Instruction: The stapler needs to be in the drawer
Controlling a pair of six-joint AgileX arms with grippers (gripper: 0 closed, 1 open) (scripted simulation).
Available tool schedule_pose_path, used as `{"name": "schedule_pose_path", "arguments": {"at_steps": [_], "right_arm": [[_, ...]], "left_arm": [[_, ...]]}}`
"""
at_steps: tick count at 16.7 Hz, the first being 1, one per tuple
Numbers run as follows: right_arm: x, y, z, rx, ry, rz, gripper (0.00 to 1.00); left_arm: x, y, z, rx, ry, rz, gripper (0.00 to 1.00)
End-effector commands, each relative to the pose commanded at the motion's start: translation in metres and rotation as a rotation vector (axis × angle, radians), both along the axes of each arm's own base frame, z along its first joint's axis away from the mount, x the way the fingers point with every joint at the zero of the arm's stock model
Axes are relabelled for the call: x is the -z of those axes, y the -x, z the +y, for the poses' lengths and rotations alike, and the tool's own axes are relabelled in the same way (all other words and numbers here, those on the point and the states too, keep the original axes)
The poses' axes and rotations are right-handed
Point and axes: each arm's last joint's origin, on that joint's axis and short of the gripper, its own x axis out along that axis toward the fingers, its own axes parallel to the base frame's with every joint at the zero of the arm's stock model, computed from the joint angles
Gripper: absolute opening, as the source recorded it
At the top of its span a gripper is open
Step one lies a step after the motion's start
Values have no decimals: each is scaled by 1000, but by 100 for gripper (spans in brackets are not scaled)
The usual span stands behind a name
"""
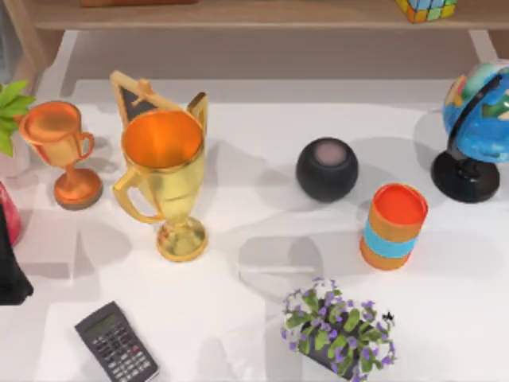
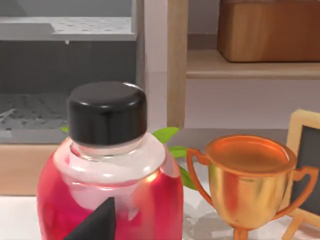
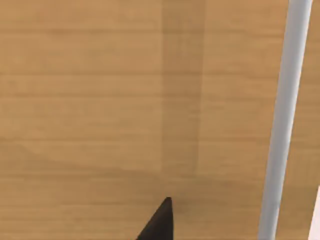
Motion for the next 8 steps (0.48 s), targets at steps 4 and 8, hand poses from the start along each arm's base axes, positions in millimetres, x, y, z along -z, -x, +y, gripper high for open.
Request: {"name": "schedule_pose_path", "arguments": {"at_steps": [4,8], "right_arm": [[0,0,0,0,0,0,17],[0,0,0,0,0,0,0]], "left_arm": [[0,0,0,0,0,0,100],[0,0,0,0,0,0,100]]}}
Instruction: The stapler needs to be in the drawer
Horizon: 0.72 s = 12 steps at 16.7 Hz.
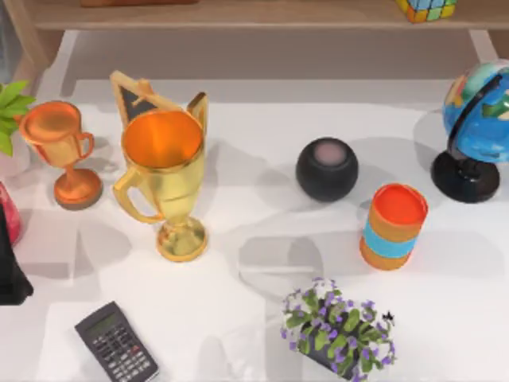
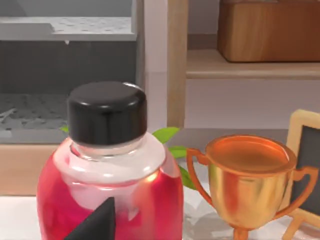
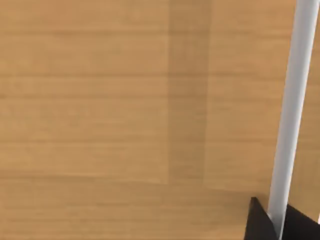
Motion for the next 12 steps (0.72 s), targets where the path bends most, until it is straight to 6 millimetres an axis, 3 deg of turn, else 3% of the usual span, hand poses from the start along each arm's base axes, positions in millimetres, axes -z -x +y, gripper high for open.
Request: {"name": "schedule_pose_path", "arguments": {"at_steps": [8,12], "right_arm": [[1,0,0,2,-6,5,0],[2,-27,-2,1,-7,7,0]], "left_arm": [[0,0,0,0,0,0,100],[0,0,0,0,0,0,100]]}}
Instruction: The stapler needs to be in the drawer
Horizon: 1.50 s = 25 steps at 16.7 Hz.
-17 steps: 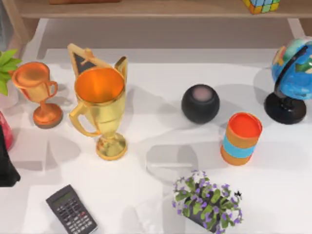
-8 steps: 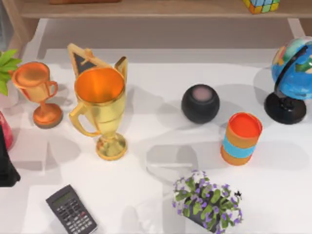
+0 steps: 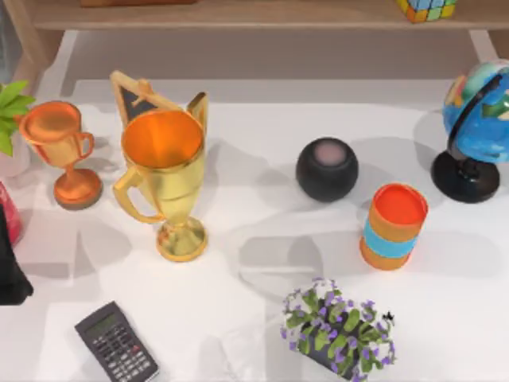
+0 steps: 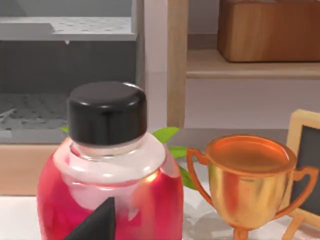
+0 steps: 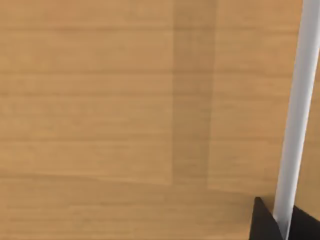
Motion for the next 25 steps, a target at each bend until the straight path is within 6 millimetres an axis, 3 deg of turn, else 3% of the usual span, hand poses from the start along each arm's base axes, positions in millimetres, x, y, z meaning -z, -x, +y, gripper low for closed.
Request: {"name": "schedule_pose_path", "arguments": {"at_steps": [4,10,17,25], "right_arm": [[-1,-33,0,1,3,-4,0],[2,-40,2,1,-7,9,0],[-3,-93,-3,8,4,-9,0],[1,-104,-3,9,-6,5,0]], "left_arm": [[0,0,0,0,0,0,100],[0,0,0,0,0,0,100],[0,0,0,0,0,0,100],[0,0,0,0,0,0,100]]}}
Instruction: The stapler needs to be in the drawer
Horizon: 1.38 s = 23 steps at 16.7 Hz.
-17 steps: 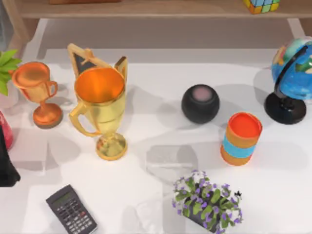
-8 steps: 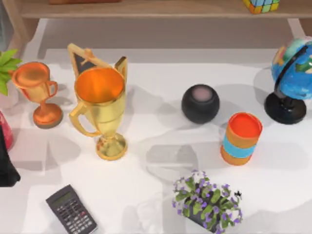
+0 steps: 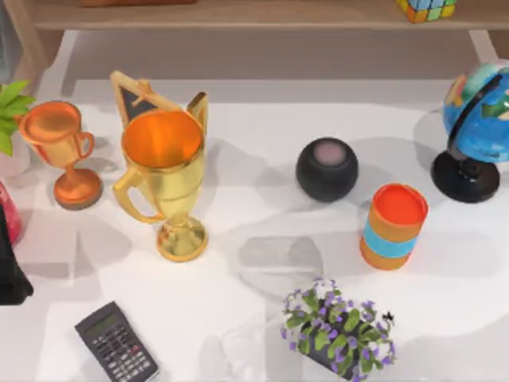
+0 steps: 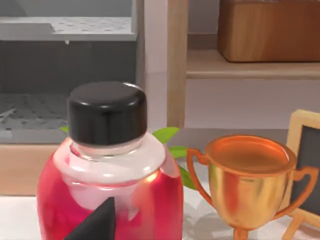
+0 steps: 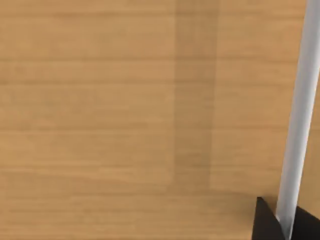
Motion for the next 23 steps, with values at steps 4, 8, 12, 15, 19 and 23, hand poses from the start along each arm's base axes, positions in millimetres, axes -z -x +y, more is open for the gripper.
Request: {"name": "schedule_pose_path", "arguments": {"at_steps": [4,8,12,15,19,23], "right_arm": [[0,-30,-2,2,3,-2,0],[-2,-54,0,2,1,-4,0],[-1,-55,0,2,1,-3,0],[-1,-55,0,2,1,-3,23],[-1,-55,0,2,1,-3,53],[-1,-55,0,2,1,-3,83]], "left_arm": [[0,0,0,0,0,0,100],[0,0,0,0,0,0,100],[0,0,0,0,0,0,100],[0,0,0,0,0,0,100],[0,0,0,0,0,0,100],[0,0,0,0,0,0,100]]}}
